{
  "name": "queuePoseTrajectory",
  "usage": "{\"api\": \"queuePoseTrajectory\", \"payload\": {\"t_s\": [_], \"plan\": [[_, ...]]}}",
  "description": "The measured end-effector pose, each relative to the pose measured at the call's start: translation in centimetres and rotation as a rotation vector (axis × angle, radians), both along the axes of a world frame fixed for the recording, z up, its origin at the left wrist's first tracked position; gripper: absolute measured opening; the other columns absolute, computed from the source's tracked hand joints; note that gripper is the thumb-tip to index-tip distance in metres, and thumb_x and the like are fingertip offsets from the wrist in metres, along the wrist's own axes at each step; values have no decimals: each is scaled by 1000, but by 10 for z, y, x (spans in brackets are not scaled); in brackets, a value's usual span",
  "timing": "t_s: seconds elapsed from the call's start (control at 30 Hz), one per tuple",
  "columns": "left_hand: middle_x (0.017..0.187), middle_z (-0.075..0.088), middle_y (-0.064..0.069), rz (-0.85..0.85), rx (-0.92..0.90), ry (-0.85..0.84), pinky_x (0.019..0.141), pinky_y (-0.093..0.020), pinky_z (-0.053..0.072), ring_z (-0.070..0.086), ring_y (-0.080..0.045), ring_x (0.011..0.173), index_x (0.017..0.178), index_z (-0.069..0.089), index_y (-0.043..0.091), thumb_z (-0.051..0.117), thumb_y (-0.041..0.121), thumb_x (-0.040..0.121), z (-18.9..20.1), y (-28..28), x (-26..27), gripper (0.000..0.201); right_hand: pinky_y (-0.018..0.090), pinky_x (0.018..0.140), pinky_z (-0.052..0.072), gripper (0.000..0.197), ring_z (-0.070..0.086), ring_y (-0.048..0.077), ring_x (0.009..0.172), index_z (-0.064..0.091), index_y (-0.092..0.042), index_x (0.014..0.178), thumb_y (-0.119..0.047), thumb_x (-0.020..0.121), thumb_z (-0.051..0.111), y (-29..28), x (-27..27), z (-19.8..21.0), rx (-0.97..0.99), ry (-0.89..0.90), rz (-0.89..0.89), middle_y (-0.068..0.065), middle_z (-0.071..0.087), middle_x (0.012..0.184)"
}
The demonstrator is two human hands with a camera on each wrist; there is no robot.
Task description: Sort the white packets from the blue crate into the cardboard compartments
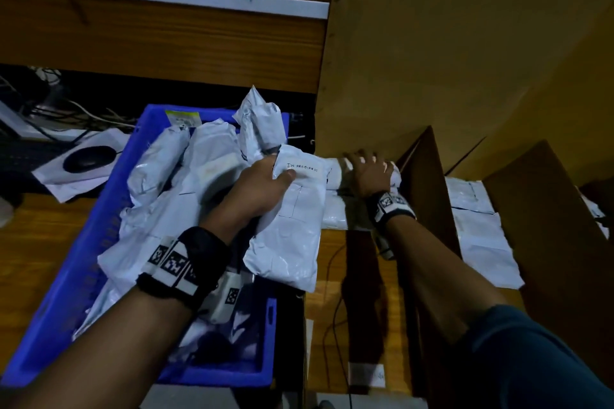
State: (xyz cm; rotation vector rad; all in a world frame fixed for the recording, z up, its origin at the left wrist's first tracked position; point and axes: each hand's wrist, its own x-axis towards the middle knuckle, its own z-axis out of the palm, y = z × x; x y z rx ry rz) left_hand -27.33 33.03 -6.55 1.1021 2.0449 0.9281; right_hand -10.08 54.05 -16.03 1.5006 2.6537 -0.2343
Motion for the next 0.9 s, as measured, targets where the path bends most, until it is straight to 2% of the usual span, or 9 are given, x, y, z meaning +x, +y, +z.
{"api": "queuePoseTrajectory", "payload": {"t_s": [0.07,0.2,0.27,0.37,0.5,0.67,0.73,0.83,0.9], "plan": [[126,73,10,1,2,0,108,-43,50,66,-19,120,131,68,34,55,46,100,0,0,1,36,71,120,17,70,14,39,157,23,-41,164,-43,103,55,-11,-1,-15,-83,-90,44,4,16,173],[127,73,6,17,-12,19,102,-38,49,65,-21,119,134,67,31,56,39,105,3,1,4,32,83,115,0,65,-13,35,162,3,-52,164,-47,109,36,-11,0,-39,-243,-149,44,-7,-10,177],[129,72,4,34,-4,21,101,-37,48,64,-21,120,136,66,30,57,38,106,5,-1,5,33,83,114,2,63,-6,38,162,9,-52,164,-50,108,36,-9,-1,-36,-259,-139,51,-5,-4,177],[132,71,5,81,36,-36,108,-41,50,65,-21,122,139,64,30,60,39,105,11,-6,10,35,79,113,22,63,29,42,152,34,-39,159,-52,99,50,-6,-1,-16,-255,-40,69,7,31,166],[123,75,10,114,146,-137,106,-47,55,71,-17,114,131,67,28,66,50,93,30,-16,22,44,43,107,43,45,56,41,133,54,-12,148,-23,104,56,-15,8,49,-262,287,39,23,59,145],[121,76,6,85,226,-222,103,-51,58,74,-16,110,126,63,23,71,49,88,66,-30,49,47,38,94,55,28,71,33,108,66,-16,129,-16,107,49,-53,42,140,-229,517,39,11,75,118],[121,76,6,88,231,-226,101,-51,59,74,-16,110,122,61,28,73,47,89,81,-37,65,40,41,87,62,23,75,22,92,65,-19,126,-19,108,50,-80,62,170,-293,602,42,3,76,112],[121,73,9,122,251,-199,97,-47,61,72,-13,107,127,59,28,73,39,98,99,-51,92,34,31,75,61,37,69,13,86,50,-20,144,-25,107,54,-125,94,203,-338,703,53,4,69,115],[120,72,9,139,267,-193,91,-46,63,72,-13,105,131,57,27,71,36,100,112,-66,119,35,36,86,59,52,66,13,97,36,-22,154,-29,107,56,-157,124,220,-372,763,82,-1,64,117]]}}
